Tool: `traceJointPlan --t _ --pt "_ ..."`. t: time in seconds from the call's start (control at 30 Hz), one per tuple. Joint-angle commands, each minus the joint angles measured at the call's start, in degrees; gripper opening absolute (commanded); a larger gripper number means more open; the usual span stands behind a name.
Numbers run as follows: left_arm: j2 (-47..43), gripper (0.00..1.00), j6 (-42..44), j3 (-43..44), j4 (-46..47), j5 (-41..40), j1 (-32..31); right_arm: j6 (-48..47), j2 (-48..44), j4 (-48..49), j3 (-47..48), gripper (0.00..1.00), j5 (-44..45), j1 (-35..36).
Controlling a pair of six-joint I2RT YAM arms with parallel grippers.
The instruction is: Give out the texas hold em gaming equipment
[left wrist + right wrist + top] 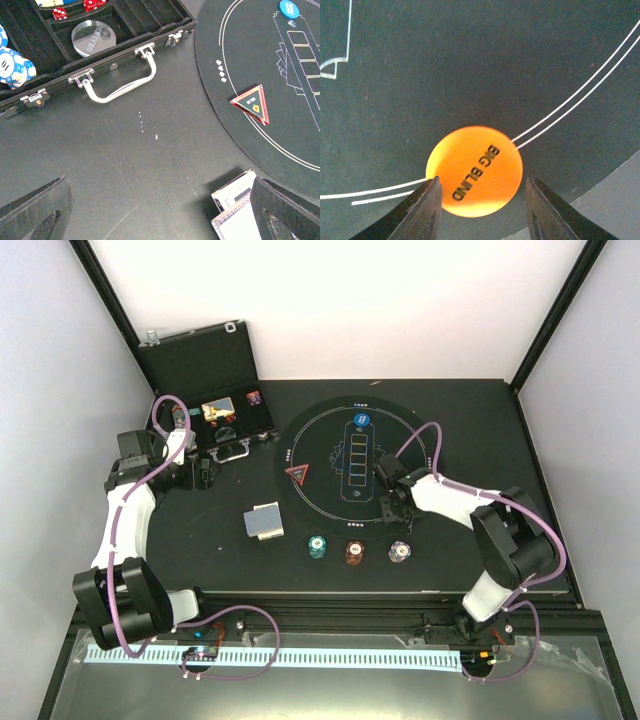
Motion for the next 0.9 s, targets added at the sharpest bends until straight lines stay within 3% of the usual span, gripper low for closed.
traceJointPlan --t 0.0,0.33,0.47,0.67,0.87 --pt "-0.3 0.99 0.6 2.5 -0.9 1.0 0.6 -1.5 1.4 -0.6 3.1 0.48 2.8 -1.6" --pt "-0.1 0.99 0.9 2.7 -1.1 1.1 1.2 -2.0 0.9 -1.0 5.1 0.47 0.9 -2.2" --pt "-0.1 0.99 1.1 2.8 -1.0 1.3 1.2 -1.7 -4.3 -4.4 7.5 0.55 1.2 0.3" --pt "0.5 0.99 1.2 3.0 -1.8 1.4 1.4 -1.1 -8.6 -11.0 15.8 0.68 -0.2 9.5" --pt "0.5 0.99 1.6 2.9 -2.5 1.5 1.9 -0.1 -4.8 -14.2 22.3 0.83 -5.3 22.1"
